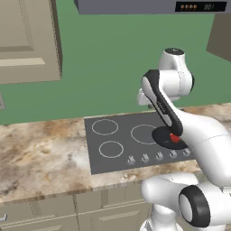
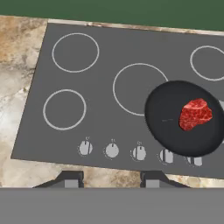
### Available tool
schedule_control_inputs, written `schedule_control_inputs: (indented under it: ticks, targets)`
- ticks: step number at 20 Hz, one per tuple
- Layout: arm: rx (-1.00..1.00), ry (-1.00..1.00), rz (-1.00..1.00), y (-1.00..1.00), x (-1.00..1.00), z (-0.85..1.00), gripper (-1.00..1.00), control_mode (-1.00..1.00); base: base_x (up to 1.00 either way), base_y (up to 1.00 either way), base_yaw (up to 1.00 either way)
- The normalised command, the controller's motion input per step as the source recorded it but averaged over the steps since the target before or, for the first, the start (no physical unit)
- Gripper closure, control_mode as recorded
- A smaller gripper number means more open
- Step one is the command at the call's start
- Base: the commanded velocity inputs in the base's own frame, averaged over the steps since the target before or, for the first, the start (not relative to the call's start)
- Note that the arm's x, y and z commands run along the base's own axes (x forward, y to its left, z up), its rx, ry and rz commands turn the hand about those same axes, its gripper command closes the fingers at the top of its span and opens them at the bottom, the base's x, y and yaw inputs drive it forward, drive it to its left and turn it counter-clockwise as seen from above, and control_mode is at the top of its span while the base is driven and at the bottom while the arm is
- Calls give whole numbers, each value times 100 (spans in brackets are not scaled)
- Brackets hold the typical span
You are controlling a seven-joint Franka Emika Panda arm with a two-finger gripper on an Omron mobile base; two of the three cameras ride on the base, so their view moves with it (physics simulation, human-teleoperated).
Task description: Pick up the pan with the steak in it and place it on the dining table. Then place the steak on the plate.
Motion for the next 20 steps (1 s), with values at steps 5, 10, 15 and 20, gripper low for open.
schedule_control_inputs:
  ticks: [5,10,15,20]
  targets:
    - [6,-1,4,-52,-6,-13,-100,-100,0,0,0]
    - [16,-3,1,-100,-7,-21,-100,-100,0,0,0]
    - [17,-4,-2,-100,0,-20,-100,-100,0,0,0]
    - [14,-1,-14,-91,24,-23,-100,-100,0,0,0]
